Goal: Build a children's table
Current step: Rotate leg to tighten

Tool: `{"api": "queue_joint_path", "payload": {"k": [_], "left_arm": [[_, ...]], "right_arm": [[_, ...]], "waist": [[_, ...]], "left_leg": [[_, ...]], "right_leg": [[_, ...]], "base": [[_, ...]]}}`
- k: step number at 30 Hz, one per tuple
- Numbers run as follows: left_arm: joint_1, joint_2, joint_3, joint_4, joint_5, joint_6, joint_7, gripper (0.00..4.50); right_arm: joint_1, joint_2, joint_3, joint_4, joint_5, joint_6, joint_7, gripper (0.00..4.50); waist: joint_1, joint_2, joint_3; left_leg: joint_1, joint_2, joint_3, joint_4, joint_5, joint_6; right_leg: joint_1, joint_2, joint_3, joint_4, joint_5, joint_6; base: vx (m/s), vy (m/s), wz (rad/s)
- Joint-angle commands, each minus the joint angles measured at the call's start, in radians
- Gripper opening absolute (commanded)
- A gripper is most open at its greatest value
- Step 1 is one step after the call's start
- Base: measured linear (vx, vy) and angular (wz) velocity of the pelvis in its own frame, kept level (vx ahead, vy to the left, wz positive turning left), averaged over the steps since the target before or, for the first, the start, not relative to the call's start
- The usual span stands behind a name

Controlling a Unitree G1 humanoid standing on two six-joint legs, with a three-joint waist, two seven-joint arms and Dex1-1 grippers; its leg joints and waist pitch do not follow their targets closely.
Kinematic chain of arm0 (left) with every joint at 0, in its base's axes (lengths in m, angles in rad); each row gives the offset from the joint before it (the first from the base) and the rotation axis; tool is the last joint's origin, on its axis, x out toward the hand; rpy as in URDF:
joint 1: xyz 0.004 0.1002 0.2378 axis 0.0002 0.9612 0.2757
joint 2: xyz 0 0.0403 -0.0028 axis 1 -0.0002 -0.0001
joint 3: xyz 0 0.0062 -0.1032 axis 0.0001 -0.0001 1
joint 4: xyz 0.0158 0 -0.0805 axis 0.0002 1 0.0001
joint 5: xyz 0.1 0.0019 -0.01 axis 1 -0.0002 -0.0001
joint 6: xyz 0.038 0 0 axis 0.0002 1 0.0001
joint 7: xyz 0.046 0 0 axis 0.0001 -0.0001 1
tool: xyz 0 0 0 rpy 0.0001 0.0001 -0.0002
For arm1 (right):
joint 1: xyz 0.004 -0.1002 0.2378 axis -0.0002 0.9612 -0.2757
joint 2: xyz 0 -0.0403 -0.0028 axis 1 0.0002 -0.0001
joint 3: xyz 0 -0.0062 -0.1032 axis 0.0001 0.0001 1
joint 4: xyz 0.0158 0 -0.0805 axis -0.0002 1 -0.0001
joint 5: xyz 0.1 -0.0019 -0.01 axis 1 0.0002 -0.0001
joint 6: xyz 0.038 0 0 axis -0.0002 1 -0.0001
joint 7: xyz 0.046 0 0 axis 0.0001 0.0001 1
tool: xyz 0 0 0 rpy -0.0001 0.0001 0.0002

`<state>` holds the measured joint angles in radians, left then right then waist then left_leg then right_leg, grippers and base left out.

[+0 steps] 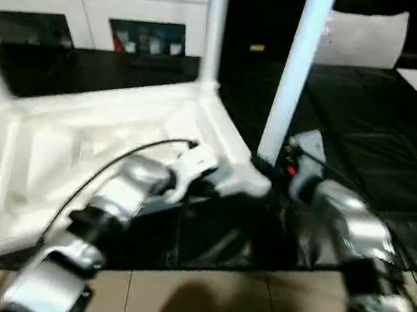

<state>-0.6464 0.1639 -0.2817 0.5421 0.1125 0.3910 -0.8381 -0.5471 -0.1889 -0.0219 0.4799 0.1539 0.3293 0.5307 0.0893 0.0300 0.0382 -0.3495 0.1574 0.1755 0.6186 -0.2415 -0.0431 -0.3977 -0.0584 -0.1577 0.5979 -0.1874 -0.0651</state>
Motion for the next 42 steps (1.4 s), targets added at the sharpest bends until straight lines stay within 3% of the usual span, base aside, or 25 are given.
{"api": "queue_joint_path", "payload": {"k": [1,4,7,11,16,17,21,26,29,35,40,42], "left_arm": [[-0.027,-0.048,-0.008,-0.014,-0.011,0.0,0.042,0.0],[-0.019,-0.056,-0.01,-0.028,-0.007,0.005,0.054,0.0],[-0.003,-0.035,-0.027,-0.039,0.008,-0.039,0.041,0.0],[0.008,0.027,-0.035,-0.017,0.003,-0.117,-0.037,0.0],[0.01,0.065,-0.037,-0.004,-0.01,-0.2,-0.109,0.0],[0.013,0.111,-0.052,0.007,-0.022,-0.284,-0.203,0.0],[0.006,0.173,-0.082,0.025,-0.024,-0.348,-0.31,0.0],[0.01,0.212,-0.1,0.012,-0.052,-0.418,-0.433,0.0],[0.013,0.24,-0.119,0.003,-0.078,-0.478,-0.542,0.0],[0.006,0.249,-0.135,-0.006,-0.104,-0.51,-0.633,0.0],[0.002,0.249,-0.142,0.0,-0.106,-0.517,-0.663,0.0],[0.0,0.25,-0.144,0.006,-0.11,-0.523,-0.67,0.0]], "right_arm": [[0.009,0.065,0.06,0.021,0.007,-0.002,0.023,2.37],[0.017,0.069,0.068,0.012,-0.007,-0.026,0.032,2.72],[0.057,0.048,0.087,-0.033,-0.007,-0.095,0.096,2.98],[0.092,-0.032,0.059,-0.057,0.013,-0.176,0.185,3.34],[0.113,-0.095,0.044,-0.083,0.043,-0.175,0.284,3.76],[0.129,-0.168,0.046,-0.096,0.046,-0.178,0.379,3.87],[0.14,-0.261,0.068,-0.102,0.053,-0.183,0.524,3.87],[0.157,-0.324,0.1,-0.143,0.095,-0.15,0.679,3.87],[0.159,-0.361,0.129,-0.161,0.127,-0.118,0.794,3.52],[0.155,-0.378,0.169,-0.183,0.166,-0.056,0.904,2.91],[0.16,-0.383,0.191,-0.208,0.184,-0.016,0.947,2.57],[0.16,-0.385,0.195,-0.217,0.197,0.006,0.96,2.23]], "waist": [[0.007,-0.014,-0.065],[0.005,-0.011,-0.064],[0.01,-0.012,-0.063],[0.015,-0.012,-0.067],[0.02,-0.013,-0.069],[0.025,-0.009,-0.067],[0.035,-0.01,-0.067],[0.055,-0.01,-0.07],[0.064,-0.011,-0.069],[0.082,-0.014,-0.07],[0.084,-0.014,-0.071],[0.084,-0.016,-0.07]], "left_leg": [[-0.009,0.082,-0.039,-0.066,0.047,0.11],[-0.008,0.09,-0.042,-0.066,0.057,0.128],[-0.01,0.087,-0.039,-0.064,0.042,0.131],[-0.01,0.089,-0.041,-0.061,0.059,0.152],[-0.012,0.091,-0.041,-0.058,0.077,0.175],[-0.01,0.091,-0.041,-0.058,0.074,0.18],[-0.009,0.091,-0.037,-0.057,0.051,0.178],[-0.005,0.1,-0.038,-0.056,0.061,0.18],[-0.005,0.103,-0.04,-0.055,0.064,0.183],[-0.004,0.104,-0.038,-0.056,0.059,0.16],[-0.005,0.103,-0.039,-0.056,0.059,0.151],[-0.007,0.099,-0.037,-0.057,0.053,0.144]], "right_leg": [[0.069,-0.128,0.085,-0.086,-0.241,-0.048],[0.067,-0.131,0.087,-0.079,-0.187,-0.078],[0.069,-0.135,0.089,-0.081,-0.191,-0.078],[0.069,-0.133,0.089,-0.073,-0.156,-0.081],[0.068,-0.132,0.089,-0.068,-0.12,-0.086],[0.066,-0.131,0.087,-0.071,-0.129,-0.085],[0.065,-0.127,0.086,-0.071,-0.153,-0.066],[0.062,-0.13,0.088,-0.064,-0.14,-0.078],[0.06,-0.132,0.088,-0.06,-0.12,-0.092],[0.06,-0.132,0.088,-0.063,-0.157,-0.08],[0.061,-0.133,0.088,-0.061,-0.154,-0.076],[0.062,-0.132,0.088,-0.066,-0.168,-0.067]], "base": [[0.0,0.0,0.0],[0.0,0.0,0.0],[0.0,0.0,0.0],[0.0,0.0,0.0],[0.0,0.0,0.0],[0.0,0.0,0.0],[0.0,0.0,0.0],[0.0,0.0,0.0],[0.0,0.0,0.0],[0.0,0.0,0.0],[0.0,0.0,0.0],[0.0,0.0,0.0]]}}
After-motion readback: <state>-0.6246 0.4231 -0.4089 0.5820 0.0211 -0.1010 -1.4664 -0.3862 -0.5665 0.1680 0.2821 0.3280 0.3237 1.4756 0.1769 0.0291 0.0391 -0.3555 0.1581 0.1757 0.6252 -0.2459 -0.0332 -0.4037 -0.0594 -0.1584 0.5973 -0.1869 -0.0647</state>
